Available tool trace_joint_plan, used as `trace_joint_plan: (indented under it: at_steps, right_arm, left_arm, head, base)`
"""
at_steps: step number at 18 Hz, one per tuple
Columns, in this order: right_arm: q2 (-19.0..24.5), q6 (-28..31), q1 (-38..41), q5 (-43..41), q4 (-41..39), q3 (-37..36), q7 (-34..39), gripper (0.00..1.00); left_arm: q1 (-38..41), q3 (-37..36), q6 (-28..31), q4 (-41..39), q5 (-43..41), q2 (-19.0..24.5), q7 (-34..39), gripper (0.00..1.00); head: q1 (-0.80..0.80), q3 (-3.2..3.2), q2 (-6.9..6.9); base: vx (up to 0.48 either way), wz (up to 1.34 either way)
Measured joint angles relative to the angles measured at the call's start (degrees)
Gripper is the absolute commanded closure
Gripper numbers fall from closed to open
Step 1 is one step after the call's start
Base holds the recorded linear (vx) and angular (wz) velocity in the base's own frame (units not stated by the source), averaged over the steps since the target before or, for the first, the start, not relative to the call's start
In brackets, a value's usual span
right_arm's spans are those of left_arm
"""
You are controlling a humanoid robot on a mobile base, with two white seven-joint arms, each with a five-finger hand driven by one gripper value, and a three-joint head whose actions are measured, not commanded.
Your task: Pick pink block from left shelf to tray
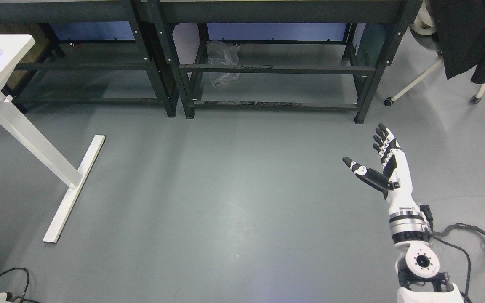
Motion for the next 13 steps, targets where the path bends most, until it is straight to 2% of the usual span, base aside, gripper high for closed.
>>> trace_joint_plan:
  at_steps: [13]
  right_arm:
    - [0.0, -0.1, 0.0, 0.0, -0.1, 0.6, 0.3, 0.0]
  left_arm:
    - [0.0, 0.0, 0.0, 0.0, 0.0, 0.0, 0.0, 0.0]
  head:
    - [0.0, 0.0, 0.0]
  base:
    - [0.002, 0.0]
